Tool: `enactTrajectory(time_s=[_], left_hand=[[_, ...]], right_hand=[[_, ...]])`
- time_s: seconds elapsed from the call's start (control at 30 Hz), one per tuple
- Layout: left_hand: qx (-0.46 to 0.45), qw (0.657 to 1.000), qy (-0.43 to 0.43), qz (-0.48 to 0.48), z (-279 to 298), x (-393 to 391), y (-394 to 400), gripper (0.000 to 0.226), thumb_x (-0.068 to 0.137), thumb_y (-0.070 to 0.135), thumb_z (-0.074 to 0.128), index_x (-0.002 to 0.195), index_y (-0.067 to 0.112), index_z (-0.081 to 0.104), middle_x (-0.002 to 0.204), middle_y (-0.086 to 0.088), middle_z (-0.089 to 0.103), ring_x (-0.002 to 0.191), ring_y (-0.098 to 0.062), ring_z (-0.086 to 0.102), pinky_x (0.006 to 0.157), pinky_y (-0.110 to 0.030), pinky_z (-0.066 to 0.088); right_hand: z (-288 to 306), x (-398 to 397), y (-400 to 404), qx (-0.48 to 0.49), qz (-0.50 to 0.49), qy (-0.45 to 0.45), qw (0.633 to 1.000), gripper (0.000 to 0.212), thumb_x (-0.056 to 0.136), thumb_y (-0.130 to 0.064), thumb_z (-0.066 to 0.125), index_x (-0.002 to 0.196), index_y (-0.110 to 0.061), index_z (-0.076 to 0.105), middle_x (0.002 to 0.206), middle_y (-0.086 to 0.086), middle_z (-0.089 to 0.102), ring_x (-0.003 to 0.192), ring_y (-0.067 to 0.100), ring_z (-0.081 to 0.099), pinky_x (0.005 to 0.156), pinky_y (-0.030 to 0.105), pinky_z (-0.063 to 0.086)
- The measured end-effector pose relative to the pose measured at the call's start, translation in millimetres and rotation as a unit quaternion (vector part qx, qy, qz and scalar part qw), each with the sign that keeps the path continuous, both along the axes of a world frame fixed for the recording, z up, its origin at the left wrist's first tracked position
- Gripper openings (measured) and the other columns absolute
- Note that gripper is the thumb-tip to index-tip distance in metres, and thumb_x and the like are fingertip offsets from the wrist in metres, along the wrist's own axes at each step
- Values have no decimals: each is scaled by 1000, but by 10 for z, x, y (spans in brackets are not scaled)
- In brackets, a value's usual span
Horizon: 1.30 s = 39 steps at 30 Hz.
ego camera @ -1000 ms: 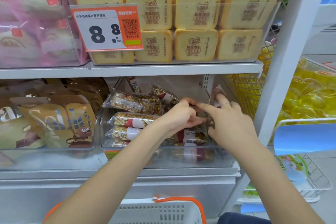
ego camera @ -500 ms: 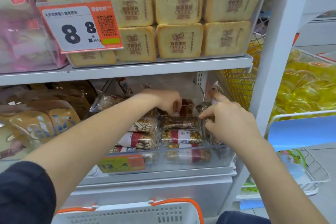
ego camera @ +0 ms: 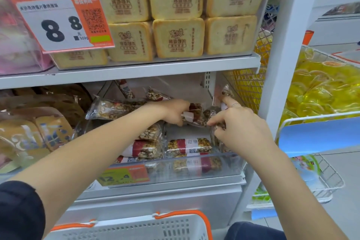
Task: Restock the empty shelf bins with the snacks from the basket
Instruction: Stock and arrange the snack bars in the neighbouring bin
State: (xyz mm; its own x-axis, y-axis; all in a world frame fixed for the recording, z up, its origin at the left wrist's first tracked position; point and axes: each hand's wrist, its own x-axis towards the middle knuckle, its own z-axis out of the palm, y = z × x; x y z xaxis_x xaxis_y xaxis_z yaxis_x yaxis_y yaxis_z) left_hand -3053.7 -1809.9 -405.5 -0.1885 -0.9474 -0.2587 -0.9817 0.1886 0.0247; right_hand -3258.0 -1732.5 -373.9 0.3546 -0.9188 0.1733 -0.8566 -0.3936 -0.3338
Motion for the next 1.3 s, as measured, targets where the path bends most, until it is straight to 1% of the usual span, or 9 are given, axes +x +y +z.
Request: enactTrajectory(time_s=[0.1, 0.27, 0.4, 0.6, 0.73, 1.03, 1.1, 1.2, 1.3], left_hand=[[-60, 998, -23, -24, 86, 17, 78, 46, 82, 29, 71, 113, 15, 40, 102, -4, 55, 82, -22, 55, 59, -33, 44], [54, 998, -45, 1, 78, 69, 134, 53, 90, 42, 53, 128, 14, 30, 140, -13, 36, 122, -30, 38, 91, -37, 35], [74, 997, 6, -29, 62, -76, 14, 31, 88, 24, 63, 109, 16, 43, 106, -4, 50, 81, -17, 46, 61, -29, 36], [52, 996, 67, -28, 26, -96, -48, 39, 80, 24, 72, 115, 16, 55, 98, 4, 54, 89, -18, 53, 66, -28, 41], [20, 985, 169, 12, -106, -117, 1, 53, 78, 19, 75, 122, 16, 46, 107, 5, 56, 91, -14, 53, 69, -26, 43], [15, 1000, -12, -17, -62, -196, -43, 31, 79, 19, 74, 102, 11, 55, 104, -6, 58, 83, -20, 53, 61, -28, 41], [3, 998, 55, -10, 9, -195, 55, 33, 80, 19, 73, 108, 11, 57, 104, -4, 60, 86, -20, 56, 66, -29, 47], [129, 977, 172, -15, 113, -218, 196, 43, 76, 23, 78, 113, 8, 61, 107, -3, 66, 97, -19, 63, 88, -33, 53], [161, 984, 62, -44, -11, -324, 269, 59, 77, 36, 76, 126, 9, 55, 120, -3, 61, 106, -20, 59, 95, -36, 49]], right_hand=[[-1, -4, 0, 3, 0, 4, 1000, 32, 89, -24, 56, 105, -49, 66, 154, -18, 19, 123, 23, 44, 81, 28, 42], [13, 13, -2, 6, -4, 9, 1000, 31, 90, -24, 55, 103, -49, 66, 155, -18, 19, 124, 23, 43, 77, 26, 38], [10, 8, 2, 4, -8, 10, 1000, 32, 89, -24, 55, 104, -50, 66, 154, -17, 21, 123, 21, 44, 72, 25, 34], [-1, -3, -8, 0, -4, 13, 1000, 32, 89, -25, 56, 103, -52, 66, 154, -18, 21, 122, 21, 44, 73, 25, 34], [-16, -10, -13, -4, 2, 13, 1000, 32, 89, -26, 56, 103, -52, 66, 154, -18, 21, 122, 21, 43, 72, 25, 34], [-41, -31, -31, -13, 10, -3, 1000, 29, 88, -26, 56, 99, -51, 66, 153, -19, 23, 121, 19, 48, 73, 24, 36], [-44, -27, -33, -12, 11, -4, 1000, 29, 88, -25, 56, 98, -51, 66, 153, -18, 23, 121, 19, 48, 72, 23, 35], [-36, -15, -36, -7, 4, -3, 1000, 29, 88, -25, 56, 98, -51, 66, 153, -18, 23, 121, 20, 48, 71, 24, 35], [-28, -8, -27, -6, 3, 3, 1000, 29, 88, -25, 56, 98, -51, 66, 154, -18, 22, 119, 20, 48, 70, 24, 36]])
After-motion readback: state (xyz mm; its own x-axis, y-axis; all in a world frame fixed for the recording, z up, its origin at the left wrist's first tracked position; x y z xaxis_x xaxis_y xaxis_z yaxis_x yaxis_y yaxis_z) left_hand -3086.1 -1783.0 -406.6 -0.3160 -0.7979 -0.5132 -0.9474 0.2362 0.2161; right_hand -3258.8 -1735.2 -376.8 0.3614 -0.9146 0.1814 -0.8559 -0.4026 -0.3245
